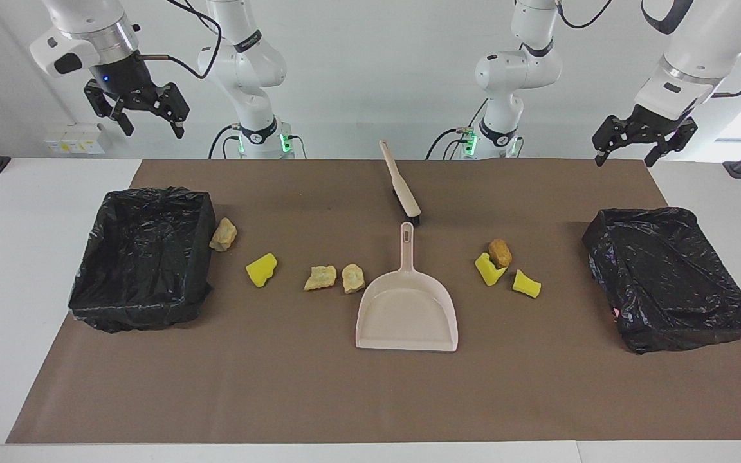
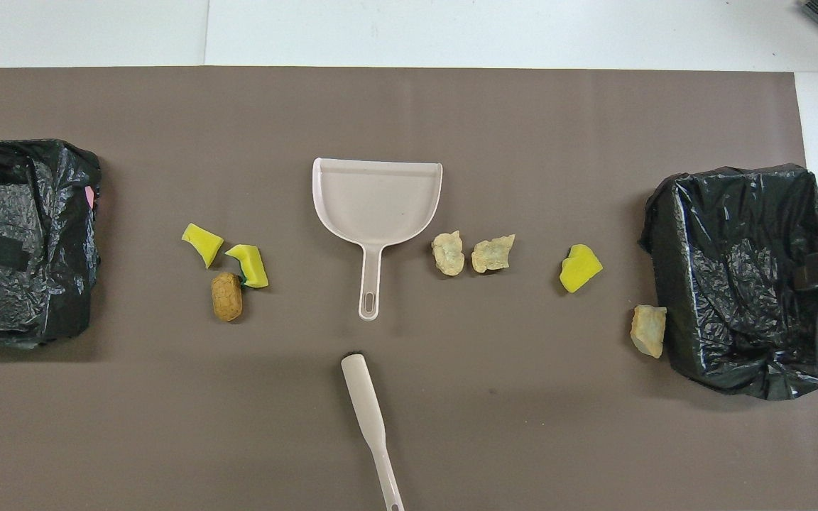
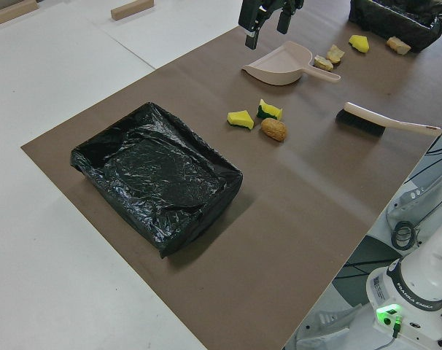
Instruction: Sweep and dump trash in bin
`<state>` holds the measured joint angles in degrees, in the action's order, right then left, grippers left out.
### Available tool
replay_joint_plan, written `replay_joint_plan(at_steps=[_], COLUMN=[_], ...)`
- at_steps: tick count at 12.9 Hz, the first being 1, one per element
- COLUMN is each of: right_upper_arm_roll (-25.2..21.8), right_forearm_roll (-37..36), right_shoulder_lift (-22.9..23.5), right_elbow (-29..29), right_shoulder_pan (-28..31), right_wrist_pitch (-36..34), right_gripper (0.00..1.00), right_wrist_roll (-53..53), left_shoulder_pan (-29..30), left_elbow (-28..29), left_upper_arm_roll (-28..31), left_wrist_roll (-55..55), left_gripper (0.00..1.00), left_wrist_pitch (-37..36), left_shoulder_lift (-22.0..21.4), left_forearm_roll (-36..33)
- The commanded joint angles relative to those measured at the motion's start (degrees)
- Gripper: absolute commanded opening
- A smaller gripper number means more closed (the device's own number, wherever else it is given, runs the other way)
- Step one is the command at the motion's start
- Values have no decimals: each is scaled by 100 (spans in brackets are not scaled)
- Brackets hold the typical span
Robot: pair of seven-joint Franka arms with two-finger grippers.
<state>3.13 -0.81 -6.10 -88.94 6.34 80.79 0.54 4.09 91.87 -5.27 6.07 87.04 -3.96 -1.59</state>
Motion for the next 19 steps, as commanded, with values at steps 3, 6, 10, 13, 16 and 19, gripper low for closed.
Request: replay_joint_plan(at_steps=[3,6,10,13,16,19], right_upper_arm_roll=[12,12,12,12,12,12], right_forearm_roll=[98,99,99,99,99,99], right_shoulder_lift=[-93,-93,-93,-93,-93,-93], right_elbow=[-106,-106,-106,-106,-106,-106], right_shoulder_pan=[35,34,34,34,34,34], right_wrist_pitch=[6,6,6,6,6,6], right_gripper=[100,100,100,100,100,100], right_wrist_roll=[87,78,78,78,78,78], left_shoulder_pan=[-21,-83,-978,-1979,-2594,-3447], left_elbow=[41,67,846,1762,2368,3097], left_upper_arm_roll=[-18,-88,-202,-211,-211,-211], left_wrist_roll=[-36,-53,-770,-2167,-3459,-4585], left_gripper=[100,100,100,100,100,100], left_wrist_pitch=[14,-90,-100,93,662,1646], left_shoulder_lift=[-78,-105,-656,-1123,-1229,-1239], left_forearm_roll=[-70,-53,324,641,1186,1204])
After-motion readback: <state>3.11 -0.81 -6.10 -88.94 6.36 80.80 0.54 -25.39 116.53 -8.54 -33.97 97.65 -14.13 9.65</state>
